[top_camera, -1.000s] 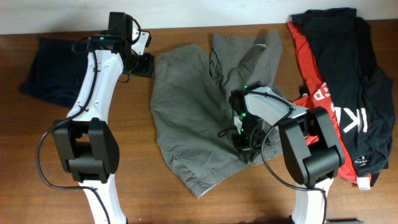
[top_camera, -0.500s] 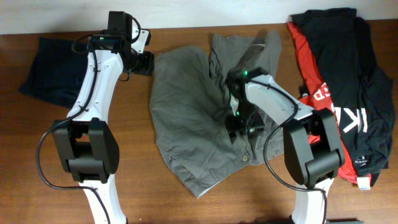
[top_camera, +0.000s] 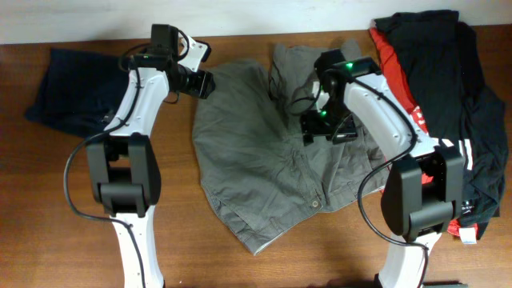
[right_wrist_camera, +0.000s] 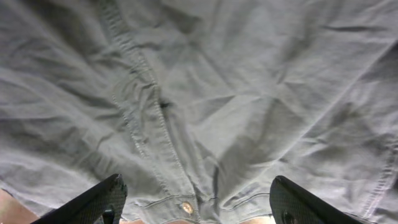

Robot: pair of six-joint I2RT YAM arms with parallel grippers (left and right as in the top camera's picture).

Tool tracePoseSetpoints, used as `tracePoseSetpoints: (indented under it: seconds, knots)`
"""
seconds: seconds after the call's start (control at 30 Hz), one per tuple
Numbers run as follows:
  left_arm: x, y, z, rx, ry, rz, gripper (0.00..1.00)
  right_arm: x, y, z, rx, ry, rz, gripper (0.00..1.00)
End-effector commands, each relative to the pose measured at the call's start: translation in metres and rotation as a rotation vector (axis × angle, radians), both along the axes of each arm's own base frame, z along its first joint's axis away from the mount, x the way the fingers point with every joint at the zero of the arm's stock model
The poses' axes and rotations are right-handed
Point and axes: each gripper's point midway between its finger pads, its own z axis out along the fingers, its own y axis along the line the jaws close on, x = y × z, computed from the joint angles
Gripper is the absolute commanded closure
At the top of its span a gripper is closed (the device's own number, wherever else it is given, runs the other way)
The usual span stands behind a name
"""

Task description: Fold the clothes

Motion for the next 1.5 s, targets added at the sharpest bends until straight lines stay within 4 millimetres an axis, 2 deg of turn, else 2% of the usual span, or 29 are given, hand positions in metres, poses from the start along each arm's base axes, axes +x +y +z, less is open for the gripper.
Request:
tracePoseSetpoints:
  seconds: [0.0, 0.1, 0.13, 0.17, 0.2, 0.3, 0.4, 0.5, 0.6, 0.7, 0.83, 1.03, 1.1, 1.13, 1.23, 1.3, 1.47]
  knots:
    - [0.002, -0.018, -0.016, -0.085, 0.004, -0.081, 0.36, 0.008, -0.006, 0.013, -0.004, -0.055, -0.002, 0.22]
    - [0.000, -0.025, -0.028, -0.109, 0.024, -0.097, 0.36, 0.013, -0.005, 0.013, 0.001, -0.076, -0.003, 0.21]
    - [-0.002, -0.026, -0.034, -0.110, 0.038, -0.099, 0.47, 0.016, -0.004, 0.013, 0.003, -0.086, -0.004, 0.21]
    - [-0.003, -0.028, -0.038, -0.111, 0.047, -0.103, 0.63, 0.018, -0.004, 0.013, 0.005, -0.094, -0.004, 0.21]
    - [-0.005, -0.030, -0.044, -0.110, 0.062, -0.105, 0.75, 0.019, -0.004, 0.013, 0.007, -0.101, -0.004, 0.20]
    - [-0.014, -0.030, -0.057, -0.084, 0.110, -0.101, 0.99, 0.024, -0.003, 0.014, 0.011, -0.120, -0.004, 0.20]
    - [-0.019, -0.013, -0.064, -0.008, 0.161, -0.011, 0.99, 0.028, -0.002, 0.014, 0.014, -0.136, -0.004, 0.20]
    - [-0.027, 0.018, -0.066, 0.096, 0.225, 0.139, 0.99, 0.034, 0.000, 0.015, 0.019, -0.161, -0.004, 0.20]
    - [-0.045, 0.053, -0.058, 0.182, 0.307, 0.261, 0.99, 0.040, 0.001, 0.015, 0.025, -0.184, -0.005, 0.20]
    - [-0.064, 0.076, -0.042, 0.210, 0.373, 0.318, 0.99, 0.045, 0.002, 0.014, 0.029, -0.201, -0.006, 0.19]
    - [-0.086, 0.100, -0.008, 0.200, 0.428, 0.391, 0.99, 0.050, 0.003, 0.009, 0.031, -0.208, -0.008, 0.19]
    - [-0.123, 0.109, 0.033, 0.208, 0.492, 0.405, 0.97, 0.053, 0.004, -0.008, 0.025, -0.179, -0.027, 0.20]
    - [-0.132, 0.108, 0.041, 0.211, 0.508, 0.402, 0.97, 0.052, 0.004, -0.015, 0.022, -0.164, -0.036, 0.31]
    - [-0.138, 0.107, 0.047, 0.213, 0.515, 0.400, 0.97, 0.052, 0.003, -0.022, 0.019, -0.150, -0.043, 0.46]
    - [-0.143, 0.105, 0.058, 0.212, 0.508, 0.396, 0.97, 0.047, 0.002, -0.030, 0.011, -0.117, -0.044, 0.79]
    - [-0.143, 0.104, 0.064, 0.210, 0.492, 0.395, 0.97, 0.043, 0.001, -0.036, 0.005, -0.090, -0.043, 0.96]
    - [-0.133, 0.102, 0.071, 0.195, 0.435, 0.396, 0.97, 0.028, -0.003, -0.054, -0.009, -0.037, -0.043, 0.96]
